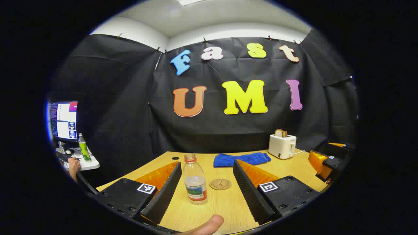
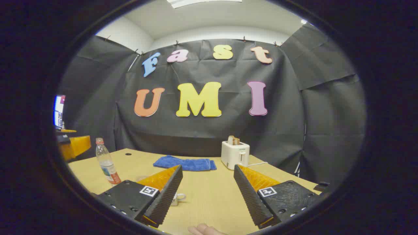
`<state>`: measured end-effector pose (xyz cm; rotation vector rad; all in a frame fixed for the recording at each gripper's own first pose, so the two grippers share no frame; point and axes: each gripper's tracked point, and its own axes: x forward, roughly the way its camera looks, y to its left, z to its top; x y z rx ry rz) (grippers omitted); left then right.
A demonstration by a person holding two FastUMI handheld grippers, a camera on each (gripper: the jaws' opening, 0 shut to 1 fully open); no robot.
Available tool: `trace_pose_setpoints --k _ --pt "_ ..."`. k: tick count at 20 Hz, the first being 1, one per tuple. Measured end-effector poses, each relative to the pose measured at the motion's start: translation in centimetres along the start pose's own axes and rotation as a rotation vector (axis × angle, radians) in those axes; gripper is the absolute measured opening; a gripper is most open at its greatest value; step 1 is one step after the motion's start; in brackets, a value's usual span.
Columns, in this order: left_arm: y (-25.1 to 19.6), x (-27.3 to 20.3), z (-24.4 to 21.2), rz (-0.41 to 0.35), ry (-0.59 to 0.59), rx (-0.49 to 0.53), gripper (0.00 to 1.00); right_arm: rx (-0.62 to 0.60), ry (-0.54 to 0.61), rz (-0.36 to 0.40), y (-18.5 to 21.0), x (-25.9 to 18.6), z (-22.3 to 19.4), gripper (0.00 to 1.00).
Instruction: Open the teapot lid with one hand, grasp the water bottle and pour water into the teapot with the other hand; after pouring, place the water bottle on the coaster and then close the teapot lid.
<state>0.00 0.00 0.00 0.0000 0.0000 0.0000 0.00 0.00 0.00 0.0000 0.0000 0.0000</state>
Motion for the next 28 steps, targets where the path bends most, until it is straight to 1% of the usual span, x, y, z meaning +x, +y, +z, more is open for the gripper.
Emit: trace_pose_setpoints --k 1,2,3,4,5,6,7,11,12,15,16,17,18,19,20,22,23,24,25,28 --pt "0.3 0.0 -0.4 -0.002 0.008 -0.005 0.99 0.000 0.000 0.000 0.0 0.0 0.0 0.95" --pt "0.4 -0.1 -0.5 -0.004 0.007 -0.005 0.99 0.000 0.000 0.000 0.0 0.0 0.0 0.97" --pt "0.3 0.0 -0.4 -0.010 0.008 0.001 0.99 0.000 0.000 0.000 0.0 0.0 0.0 0.97" --pt "0.3 0.0 -0.7 -0.013 0.014 0.008 0.99 0.000 0.000 0.000 0.0 0.0 0.0 0.95" --pt "0.4 0.0 -0.7 -0.009 0.019 0.012 0.99 0.000 0.000 0.000 0.0 0.0 0.0 0.95" --pt "0.6 0.1 -0.8 -0.005 0.023 0.012 0.99 0.000 0.000 0.000 0.0 0.0 0.0 0.97" --pt "0.7 0.1 -1.0 -0.001 0.029 0.011 0.99 0.000 0.000 0.000 0.0 0.0 0.0 0.95" --pt "0.8 0.2 -0.7 0.008 0.022 0.015 0.99 0.000 0.000 0.000 0.0 0.0 0.0 0.95" --pt "0.9 0.3 -0.7 0.007 0.020 0.012 0.99 0.000 0.000 0.000 0.0 0.0 0.0 0.97" --pt "1.3 0.7 -1.3 0.014 0.029 0.008 0.99 0.000 0.000 0.000 0.0 0.0 0.0 0.97" --pt "1.5 0.8 -1.6 0.021 0.038 0.007 0.99 0.001 0.004 0.007 0.2 0.0 0.0 0.95" --pt "1.5 0.7 -1.7 0.023 0.045 0.007 0.99 -0.053 0.005 0.013 -0.6 0.6 -0.2 0.95" --pt "1.5 0.8 -1.8 0.022 0.049 0.007 0.99 -0.067 0.049 0.017 -0.5 0.7 -1.3 0.95" --pt "1.5 1.0 -1.9 0.020 0.051 0.010 0.99 -0.044 0.054 0.017 0.1 1.3 -2.2 0.97" --pt "1.6 1.1 -2.1 0.019 0.054 0.016 0.99 -0.024 0.069 0.022 0.5 1.8 -2.9 0.95" --pt "1.9 1.4 -2.5 0.019 0.064 0.030 0.99 -0.005 0.090 0.039 1.3 2.7 -4.0 0.95" --pt "2.0 1.4 -2.8 0.021 0.070 0.035 0.99 0.002 0.102 0.050 1.9 3.1 -4.5 0.97" --pt "2.1 1.5 -3.0 0.022 0.076 0.037 0.99 0.005 0.117 0.061 2.4 3.6 -5.1 0.97" --pt "2.2 1.5 -3.1 0.025 0.079 0.037 0.99 0.008 0.119 0.070 2.9 4.0 -5.3 0.95" --pt "2.6 1.8 -3.5 0.029 0.088 0.032 0.99 -0.008 0.128 0.096 4.8 5.3 -5.9 0.95"
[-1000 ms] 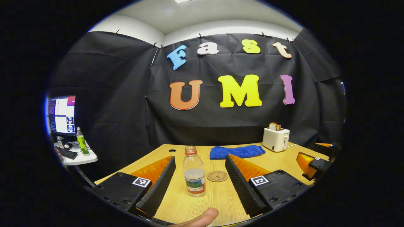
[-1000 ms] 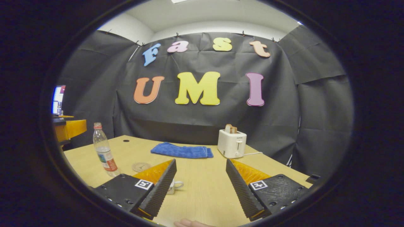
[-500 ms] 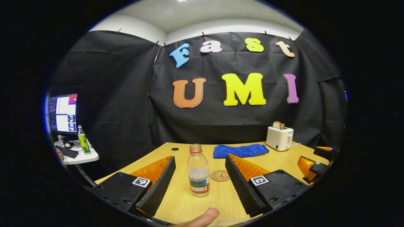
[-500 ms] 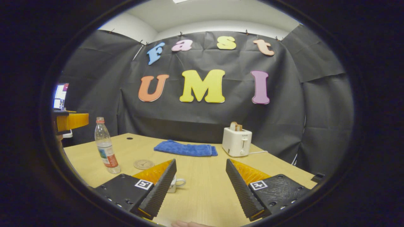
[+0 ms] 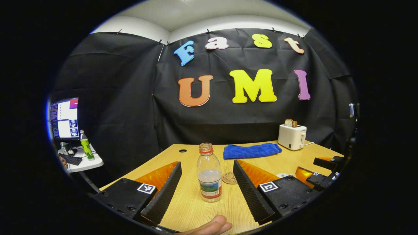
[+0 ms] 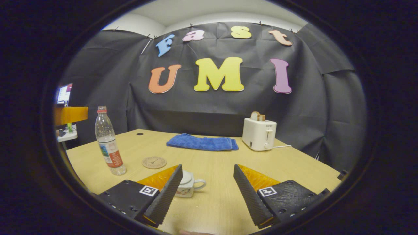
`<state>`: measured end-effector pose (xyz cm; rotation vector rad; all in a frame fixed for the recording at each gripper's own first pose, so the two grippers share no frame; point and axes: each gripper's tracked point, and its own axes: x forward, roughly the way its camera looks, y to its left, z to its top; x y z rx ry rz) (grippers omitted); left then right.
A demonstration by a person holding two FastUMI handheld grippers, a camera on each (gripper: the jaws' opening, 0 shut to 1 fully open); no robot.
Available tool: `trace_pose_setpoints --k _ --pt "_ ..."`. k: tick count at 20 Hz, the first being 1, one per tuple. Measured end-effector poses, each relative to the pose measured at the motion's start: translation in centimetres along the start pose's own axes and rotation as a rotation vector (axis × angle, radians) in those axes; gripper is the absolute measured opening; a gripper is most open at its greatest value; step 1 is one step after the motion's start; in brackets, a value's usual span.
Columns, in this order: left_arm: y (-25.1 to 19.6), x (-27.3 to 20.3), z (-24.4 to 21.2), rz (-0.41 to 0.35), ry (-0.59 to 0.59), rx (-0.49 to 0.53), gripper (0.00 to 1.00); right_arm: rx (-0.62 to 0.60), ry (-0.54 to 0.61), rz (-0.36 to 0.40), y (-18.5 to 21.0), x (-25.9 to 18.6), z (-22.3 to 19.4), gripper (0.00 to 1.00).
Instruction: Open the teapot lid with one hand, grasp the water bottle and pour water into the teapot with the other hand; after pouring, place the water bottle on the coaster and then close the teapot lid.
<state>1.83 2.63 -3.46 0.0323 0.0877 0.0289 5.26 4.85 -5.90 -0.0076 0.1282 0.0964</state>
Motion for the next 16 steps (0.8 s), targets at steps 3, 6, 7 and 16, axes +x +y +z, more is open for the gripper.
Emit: trace_pose_setpoints --k 3,6,7,16 --pt "0.7 0.4 -0.6 0.009 0.014 -0.008 0.99 -0.019 -0.002 0.004 1.5 1.7 -0.5 0.95" --pt "1.3 0.9 -1.1 0.020 0.030 -0.014 0.99 -0.028 -0.008 -0.005 2.5 3.3 -1.0 0.82" --pt "1.5 0.9 -1.4 0.023 0.034 -0.016 0.99 -0.021 0.005 0.000 2.9 3.7 -1.4 0.77" --pt "1.5 1.4 -1.9 0.009 0.049 -0.021 0.99 0.000 0.034 0.032 4.8 5.3 -2.2 0.33"
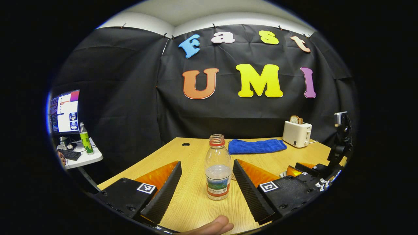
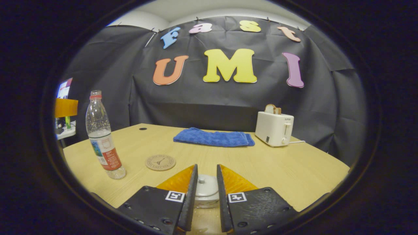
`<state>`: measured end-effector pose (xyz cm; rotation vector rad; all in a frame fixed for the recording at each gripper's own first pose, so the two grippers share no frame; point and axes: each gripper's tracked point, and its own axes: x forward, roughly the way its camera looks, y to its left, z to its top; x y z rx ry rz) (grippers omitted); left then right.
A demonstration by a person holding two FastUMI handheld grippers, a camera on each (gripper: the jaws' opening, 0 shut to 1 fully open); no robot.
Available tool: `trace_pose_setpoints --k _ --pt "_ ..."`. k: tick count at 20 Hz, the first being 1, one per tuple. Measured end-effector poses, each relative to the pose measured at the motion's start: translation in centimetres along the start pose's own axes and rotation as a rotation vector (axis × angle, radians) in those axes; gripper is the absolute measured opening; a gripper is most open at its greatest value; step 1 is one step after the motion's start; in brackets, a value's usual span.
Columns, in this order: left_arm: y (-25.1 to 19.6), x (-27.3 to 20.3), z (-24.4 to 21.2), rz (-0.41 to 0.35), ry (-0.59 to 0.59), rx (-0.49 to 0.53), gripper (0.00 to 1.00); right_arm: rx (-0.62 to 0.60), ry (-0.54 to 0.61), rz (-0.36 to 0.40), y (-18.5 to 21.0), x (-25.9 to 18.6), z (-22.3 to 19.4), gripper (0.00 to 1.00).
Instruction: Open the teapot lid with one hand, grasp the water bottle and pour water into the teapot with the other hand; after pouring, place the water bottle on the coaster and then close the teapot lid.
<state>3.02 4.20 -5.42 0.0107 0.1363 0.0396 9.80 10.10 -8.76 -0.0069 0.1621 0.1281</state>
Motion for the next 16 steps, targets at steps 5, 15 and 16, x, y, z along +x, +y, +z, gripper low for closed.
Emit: trace_pose_setpoints --k 5,15,16 --pt "-0.3 0.4 -0.7 -0.015 0.015 -0.001 0.99 -0.029 0.009 0.003 0.7 0.1 -0.1 0.05" --pt "-1.2 1.7 -2.7 -0.066 0.056 -0.030 1.00 -0.099 -0.032 0.011 0.9 -0.7 1.7 0.00" --pt "-1.3 1.9 -2.9 -0.073 0.058 -0.035 0.99 -0.102 -0.058 0.004 0.8 -1.3 2.3 0.00"
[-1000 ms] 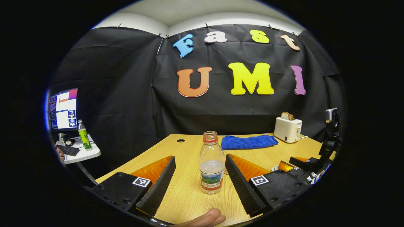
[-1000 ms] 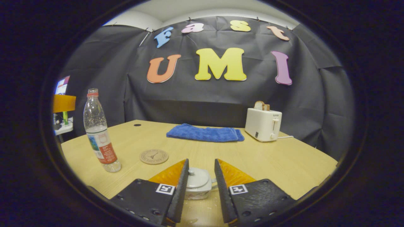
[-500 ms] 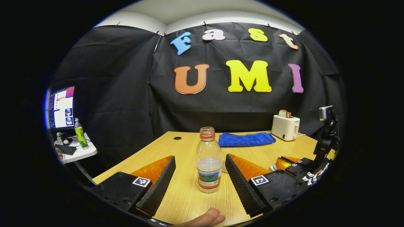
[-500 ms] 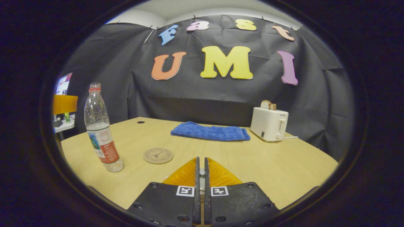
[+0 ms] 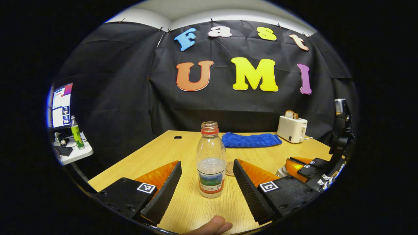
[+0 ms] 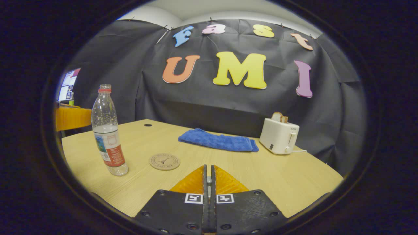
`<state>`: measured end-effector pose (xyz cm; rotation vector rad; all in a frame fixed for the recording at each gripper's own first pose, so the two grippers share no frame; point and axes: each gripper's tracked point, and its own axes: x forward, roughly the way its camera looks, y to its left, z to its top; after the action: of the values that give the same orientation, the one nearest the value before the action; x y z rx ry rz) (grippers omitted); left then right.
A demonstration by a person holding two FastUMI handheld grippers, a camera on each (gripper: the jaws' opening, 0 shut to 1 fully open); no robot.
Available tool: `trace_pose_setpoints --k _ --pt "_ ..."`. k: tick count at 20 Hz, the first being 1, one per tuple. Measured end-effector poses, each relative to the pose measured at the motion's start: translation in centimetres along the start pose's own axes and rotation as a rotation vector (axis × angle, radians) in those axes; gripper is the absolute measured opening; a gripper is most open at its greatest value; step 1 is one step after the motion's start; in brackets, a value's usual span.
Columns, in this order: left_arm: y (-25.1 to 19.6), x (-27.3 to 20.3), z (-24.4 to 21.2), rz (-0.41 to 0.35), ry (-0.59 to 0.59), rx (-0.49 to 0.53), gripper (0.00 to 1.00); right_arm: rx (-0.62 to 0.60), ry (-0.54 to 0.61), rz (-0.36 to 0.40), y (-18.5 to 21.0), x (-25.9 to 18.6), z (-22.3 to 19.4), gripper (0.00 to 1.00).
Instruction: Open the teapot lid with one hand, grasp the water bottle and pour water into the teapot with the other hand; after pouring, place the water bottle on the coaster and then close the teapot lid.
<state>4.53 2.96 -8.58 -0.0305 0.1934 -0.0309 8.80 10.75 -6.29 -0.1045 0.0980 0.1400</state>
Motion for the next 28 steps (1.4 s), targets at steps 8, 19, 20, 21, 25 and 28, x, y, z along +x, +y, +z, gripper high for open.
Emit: trace_pose_setpoints --k 8,19,20,21,25,28 --pt "-0.7 2.3 -1.2 -0.035 -0.032 -0.035 1.00 0.092 -0.061 0.020 -2.3 -4.2 2.7 0.00" --pt "-0.9 5.8 -3.5 -0.040 -0.077 -0.027 0.97 0.091 -0.069 -0.031 -8.9 -6.7 0.6 0.00" --pt "-0.8 6.0 -3.4 -0.040 -0.091 -0.032 0.96 0.097 -0.068 -0.035 -9.3 -6.7 0.4 0.00" --pt "-0.9 6.1 -3.0 -0.043 -0.112 -0.036 0.95 0.101 -0.066 -0.040 -9.8 -6.6 0.3 0.00" --pt "-1.3 7.5 -3.5 -0.058 -0.117 -0.010 0.80 0.124 -0.060 -0.058 -11.1 -6.5 0.2 0.00" --pt "-1.8 7.3 -3.2 -0.069 -0.116 -0.002 0.80 0.127 -0.070 -0.069 -11.7 -6.7 0.4 0.00"
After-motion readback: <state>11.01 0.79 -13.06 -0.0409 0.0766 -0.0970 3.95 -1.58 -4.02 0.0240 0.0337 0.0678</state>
